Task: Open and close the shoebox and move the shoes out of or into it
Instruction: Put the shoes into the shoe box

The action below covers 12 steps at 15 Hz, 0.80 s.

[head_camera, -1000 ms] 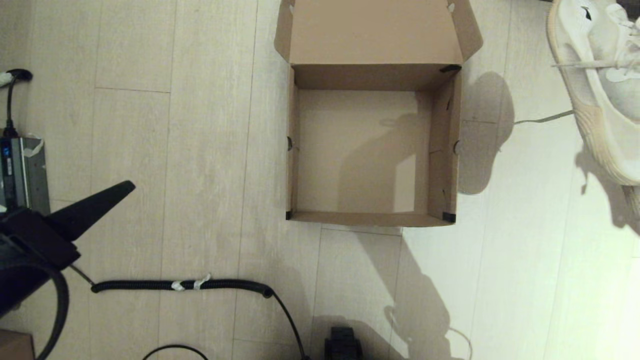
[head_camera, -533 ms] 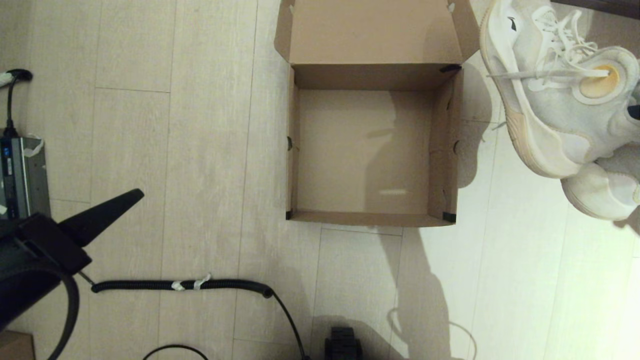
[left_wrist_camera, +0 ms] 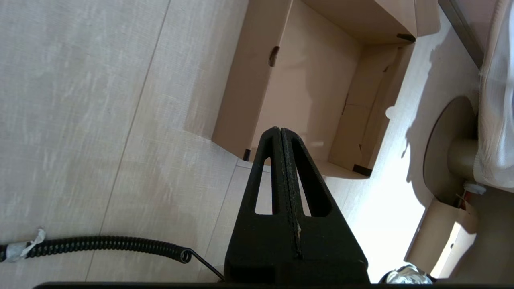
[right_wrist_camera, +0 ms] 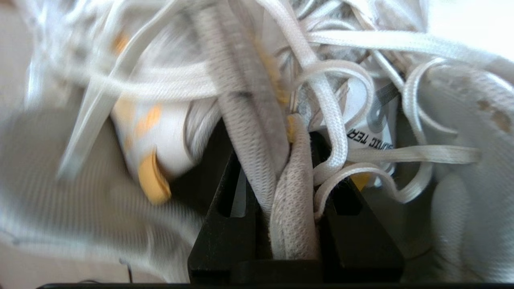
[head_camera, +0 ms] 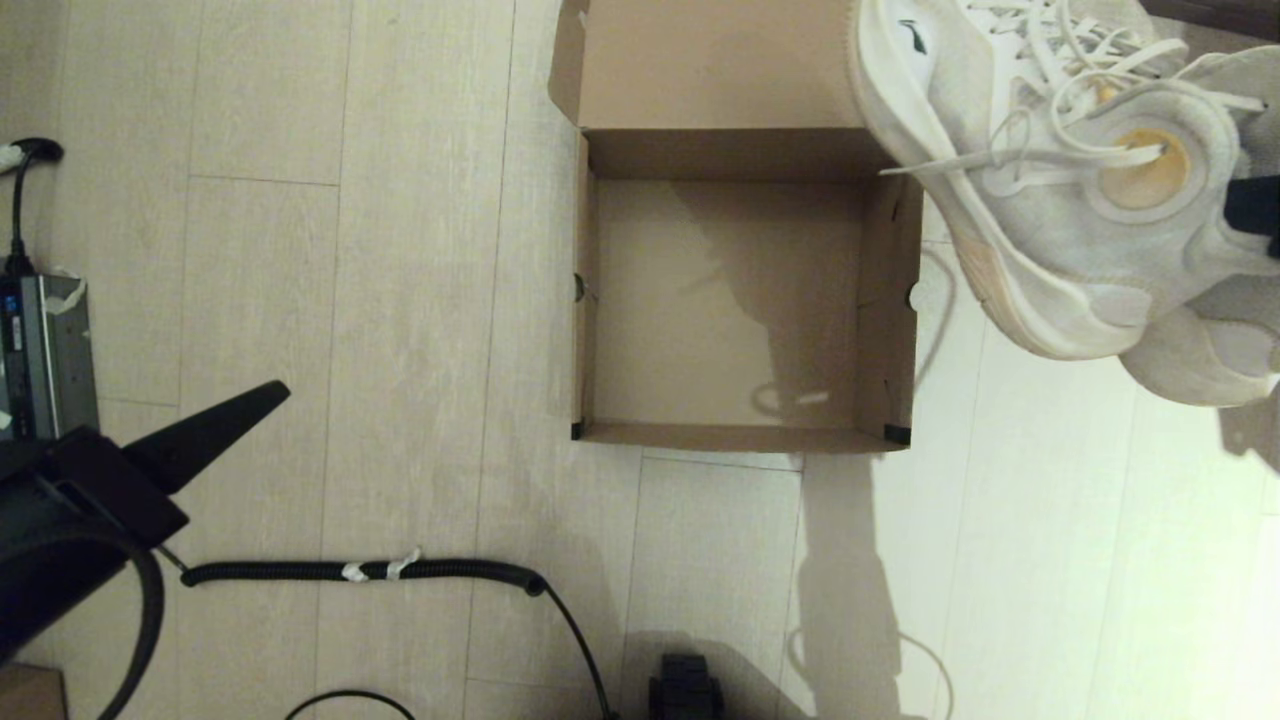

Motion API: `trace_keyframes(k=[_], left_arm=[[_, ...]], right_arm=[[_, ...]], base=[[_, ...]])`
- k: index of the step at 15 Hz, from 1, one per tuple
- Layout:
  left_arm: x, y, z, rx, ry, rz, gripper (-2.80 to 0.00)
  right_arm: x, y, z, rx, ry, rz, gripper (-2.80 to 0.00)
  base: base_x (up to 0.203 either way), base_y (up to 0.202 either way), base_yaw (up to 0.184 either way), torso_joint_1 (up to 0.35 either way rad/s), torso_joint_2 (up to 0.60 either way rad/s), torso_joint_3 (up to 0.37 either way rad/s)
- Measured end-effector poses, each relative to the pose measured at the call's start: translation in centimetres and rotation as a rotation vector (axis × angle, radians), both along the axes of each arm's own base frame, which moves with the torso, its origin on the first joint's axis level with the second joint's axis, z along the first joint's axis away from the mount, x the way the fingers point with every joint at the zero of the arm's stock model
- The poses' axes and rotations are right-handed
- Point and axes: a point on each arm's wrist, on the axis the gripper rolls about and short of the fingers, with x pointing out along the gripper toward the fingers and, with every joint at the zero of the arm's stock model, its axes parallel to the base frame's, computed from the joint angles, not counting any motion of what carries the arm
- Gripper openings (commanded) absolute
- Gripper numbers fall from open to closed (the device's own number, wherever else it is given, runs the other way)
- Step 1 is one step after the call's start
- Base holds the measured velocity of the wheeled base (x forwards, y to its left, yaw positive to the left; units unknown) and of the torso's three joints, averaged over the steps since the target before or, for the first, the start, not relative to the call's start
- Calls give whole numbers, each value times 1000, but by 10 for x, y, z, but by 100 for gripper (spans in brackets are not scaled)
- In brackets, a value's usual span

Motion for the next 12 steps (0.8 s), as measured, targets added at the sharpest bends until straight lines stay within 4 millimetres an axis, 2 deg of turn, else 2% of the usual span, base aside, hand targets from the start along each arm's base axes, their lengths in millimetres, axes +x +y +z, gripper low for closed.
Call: trace_keyframes(k=[2,4,9,12], left_arm=[[0,0,-1,1,3,3,-280],[0,0,-3,2,10,2,-280],[1,0,-4,3,16,3,-280],[1,0,-4,6,17,3,-280]], right_arm=[[9,18,-10,-51,-50,11,-280],[12,36,-16,-79,-70,92,-280],[25,71,-38,-107,-5,269,-280],[44,89,-66,-125,18,283,-280]], base=[[0,0,0,0,0,0],[0,0,0,0,0,0],[0,0,0,0,0,0],[0,0,0,0,0,0]])
